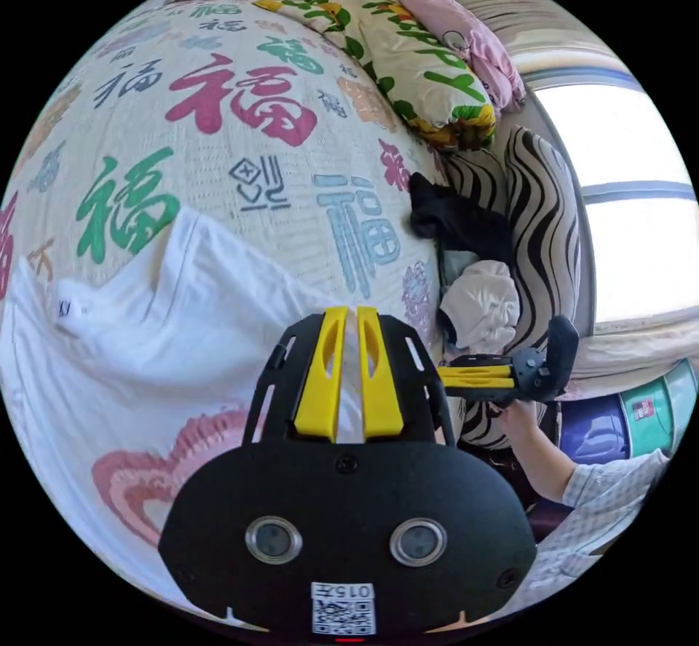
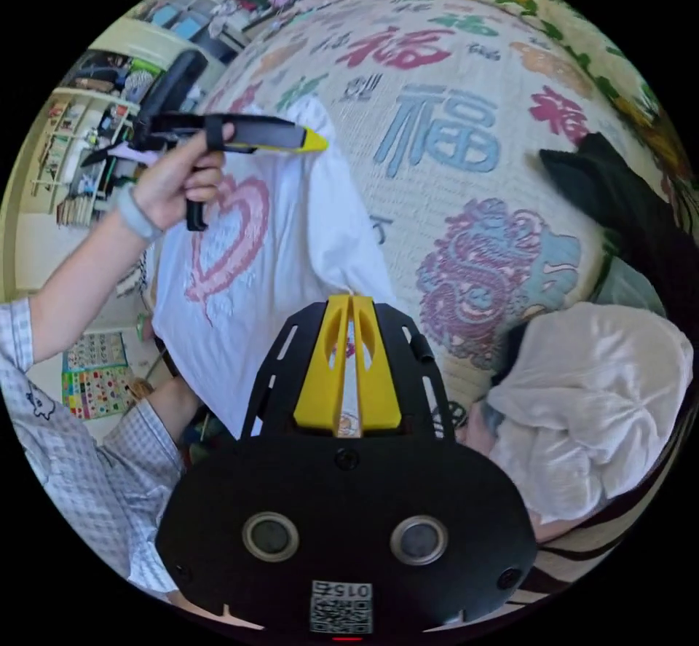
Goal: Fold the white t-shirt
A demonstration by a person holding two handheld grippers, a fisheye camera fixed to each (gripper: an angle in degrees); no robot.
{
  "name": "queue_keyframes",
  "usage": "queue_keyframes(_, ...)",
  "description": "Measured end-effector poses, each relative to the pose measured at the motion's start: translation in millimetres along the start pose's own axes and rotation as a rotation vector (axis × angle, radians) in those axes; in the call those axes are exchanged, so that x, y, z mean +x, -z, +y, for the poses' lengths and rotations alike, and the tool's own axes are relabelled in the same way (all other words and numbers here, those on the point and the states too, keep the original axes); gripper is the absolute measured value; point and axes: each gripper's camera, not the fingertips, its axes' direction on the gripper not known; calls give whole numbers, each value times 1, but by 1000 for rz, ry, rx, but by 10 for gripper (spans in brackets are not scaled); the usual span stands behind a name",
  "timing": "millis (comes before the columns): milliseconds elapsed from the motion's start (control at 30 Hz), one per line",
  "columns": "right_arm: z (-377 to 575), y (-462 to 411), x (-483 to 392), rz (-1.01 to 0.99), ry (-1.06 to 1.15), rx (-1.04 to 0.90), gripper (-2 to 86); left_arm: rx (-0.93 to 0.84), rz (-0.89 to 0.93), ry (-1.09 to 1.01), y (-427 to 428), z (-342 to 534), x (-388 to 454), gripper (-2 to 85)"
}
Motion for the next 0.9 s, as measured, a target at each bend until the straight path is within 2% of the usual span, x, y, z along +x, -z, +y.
queue_keyframes(100, -16, 59, 30, -33, -114, 180, 3, 93, -57, -80, 12, -27, 9, 15)
queue_keyframes(167, -29, 81, 48, -16, -185, 225, 6, 112, -99, -137, 19, -37, 13, 30)
queue_keyframes(267, -51, 93, 63, -5, -249, 204, 19, 61, -197, -209, 26, -38, 11, 64)
queue_keyframes(400, -58, 91, 49, -26, -283, 145, 74, -28, -474, -229, 29, -23, -13, 85)
queue_keyframes(567, -75, 82, 20, -35, -274, 56, 62, -109, -544, -250, 19, -14, -29, 51)
queue_keyframes(633, -94, 88, 4, 46, -245, 14, 23, -114, -535, -262, 23, -15, -30, 35)
queue_keyframes(833, -121, 114, -23, 46, -274, 17, 22, -74, -423, -190, 56, 1, -49, 47)
queue_keyframes(900, -122, 123, -36, 74, -293, 30, 41, 110, -346, -189, 106, 35, -50, 59)
